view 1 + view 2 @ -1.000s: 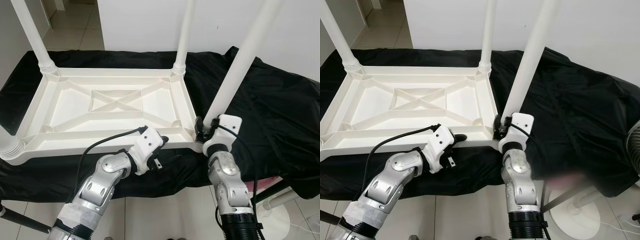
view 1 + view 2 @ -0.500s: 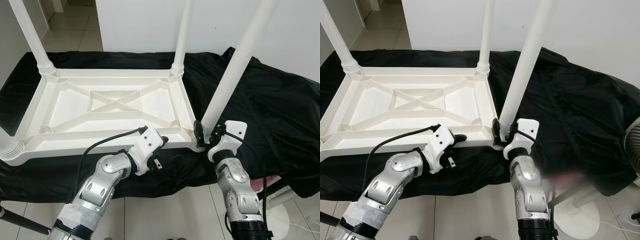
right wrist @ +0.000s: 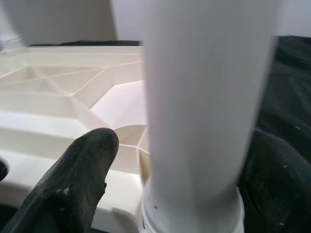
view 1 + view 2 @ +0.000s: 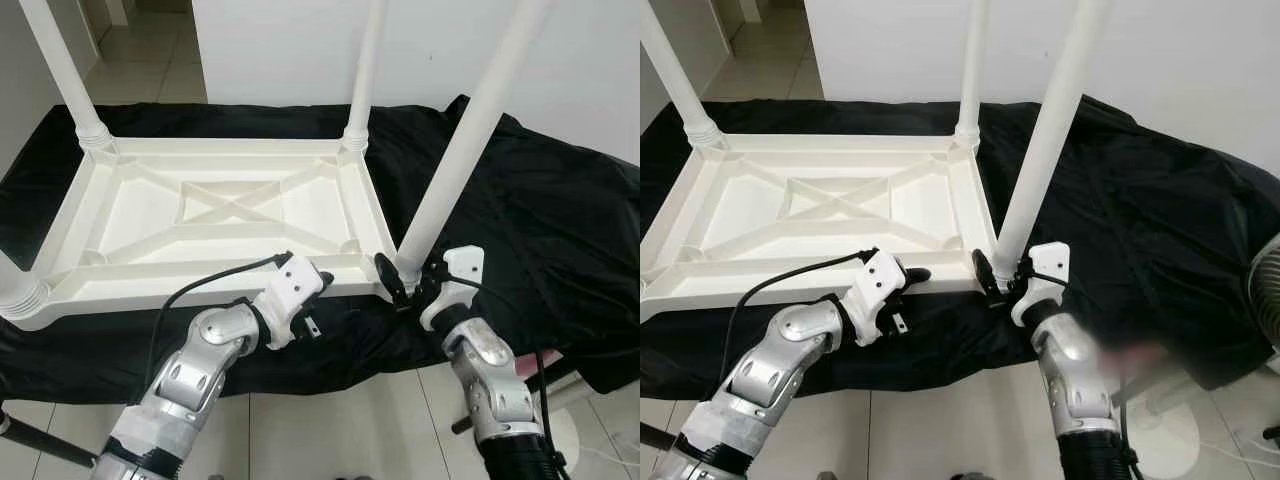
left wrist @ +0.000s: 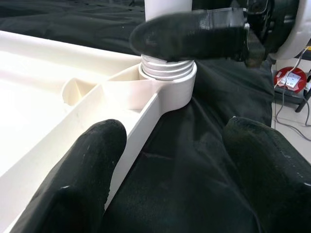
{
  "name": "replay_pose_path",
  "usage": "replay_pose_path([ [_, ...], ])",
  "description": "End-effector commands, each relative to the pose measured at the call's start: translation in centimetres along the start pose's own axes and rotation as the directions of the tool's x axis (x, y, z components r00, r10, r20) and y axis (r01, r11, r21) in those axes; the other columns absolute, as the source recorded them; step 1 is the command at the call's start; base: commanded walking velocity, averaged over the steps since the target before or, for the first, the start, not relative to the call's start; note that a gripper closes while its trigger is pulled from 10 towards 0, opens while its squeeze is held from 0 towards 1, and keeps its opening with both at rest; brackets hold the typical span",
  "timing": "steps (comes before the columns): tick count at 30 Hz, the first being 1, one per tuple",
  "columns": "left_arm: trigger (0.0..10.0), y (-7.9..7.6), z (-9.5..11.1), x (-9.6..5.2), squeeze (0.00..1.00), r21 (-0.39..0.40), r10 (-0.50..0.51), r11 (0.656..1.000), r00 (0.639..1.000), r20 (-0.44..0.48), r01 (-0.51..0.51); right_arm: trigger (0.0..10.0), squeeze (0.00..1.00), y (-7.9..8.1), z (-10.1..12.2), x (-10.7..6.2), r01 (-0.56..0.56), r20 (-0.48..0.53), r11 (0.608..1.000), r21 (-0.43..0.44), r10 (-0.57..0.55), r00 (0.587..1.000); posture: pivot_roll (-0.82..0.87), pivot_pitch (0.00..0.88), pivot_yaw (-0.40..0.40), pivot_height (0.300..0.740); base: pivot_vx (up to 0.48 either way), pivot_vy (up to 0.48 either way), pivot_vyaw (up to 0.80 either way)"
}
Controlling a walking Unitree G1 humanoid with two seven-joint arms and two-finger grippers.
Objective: Building children table
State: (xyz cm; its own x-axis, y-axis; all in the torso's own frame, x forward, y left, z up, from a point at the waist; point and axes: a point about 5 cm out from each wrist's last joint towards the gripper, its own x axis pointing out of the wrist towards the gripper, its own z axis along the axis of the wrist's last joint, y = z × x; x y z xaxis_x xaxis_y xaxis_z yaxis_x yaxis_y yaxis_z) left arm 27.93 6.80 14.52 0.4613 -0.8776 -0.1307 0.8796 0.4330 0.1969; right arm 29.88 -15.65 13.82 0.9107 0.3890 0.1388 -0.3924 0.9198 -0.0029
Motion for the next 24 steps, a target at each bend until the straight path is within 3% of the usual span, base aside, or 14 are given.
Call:
replay_pose_path([
  [1, 10.0, 0.2, 0.3, 0.1, 0.00, 0.016, 0.031, 0.999, 1.000, 0.002, -0.031, 10.0, 0.00, -0.1, -0.2, 0.2, -0.033, -0.003, 0.999, -0.007, 0.033, 0.999, -0.07, 0.077, -0.049, 0.740, 0.000, 0.000, 0.00],
  [7, 10.0, 0.3, 0.5, 0.3, 0.00, 0.021, 0.037, 0.999, 0.999, 0.010, -0.037, 10.0, 0.00, -1.1, 0.1, 1.3, -0.109, -0.023, 0.992, -0.059, 0.108, 0.994, -0.06, 0.073, -0.054, 0.740, 0.000, 0.000, 0.00],
  [8, 10.0, 0.5, 0.5, 0.2, 0.00, 0.022, 0.045, 0.999, 0.999, 0.011, -0.045, 6.8, 0.00, -1.4, 0.1, 1.5, -0.144, -0.039, 0.986, -0.081, 0.141, 0.989, -0.05, 0.069, -0.056, 0.740, 0.000, 0.000, 0.00],
  [11, 10.0, 0.6, 0.5, 0.2, 0.00, 0.022, 0.047, 0.999, 0.999, 0.011, -0.047, 6.8, 0.00, -1.5, 0.0, 1.6, -0.160, -0.044, 0.983, -0.087, 0.157, 0.987, -0.05, 0.069, -0.056, 0.740, 0.000, 0.000, 0.00],
  [12, 10.0, 0.7, 0.5, 0.1, 0.00, 0.026, 0.053, 0.998, 0.999, 0.010, -0.054, 0.0, 0.00, -1.9, -0.1, 1.9, -0.196, -0.063, 0.975, -0.106, 0.190, 0.980, -0.04, 0.068, -0.063, 0.740, 0.000, 0.000, 0.00],
  [24, 10.0, 0.8, 0.4, -0.1, 0.00, 0.025, 0.074, 0.997, 0.997, 0.008, -0.074, 0.0, 0.00, -1.9, -0.6, 1.8, -0.250, -0.088, 0.964, -0.087, 0.242, 0.966, -0.04, 0.076, -0.077, 0.740, 0.000, 0.000, 0.00],
])
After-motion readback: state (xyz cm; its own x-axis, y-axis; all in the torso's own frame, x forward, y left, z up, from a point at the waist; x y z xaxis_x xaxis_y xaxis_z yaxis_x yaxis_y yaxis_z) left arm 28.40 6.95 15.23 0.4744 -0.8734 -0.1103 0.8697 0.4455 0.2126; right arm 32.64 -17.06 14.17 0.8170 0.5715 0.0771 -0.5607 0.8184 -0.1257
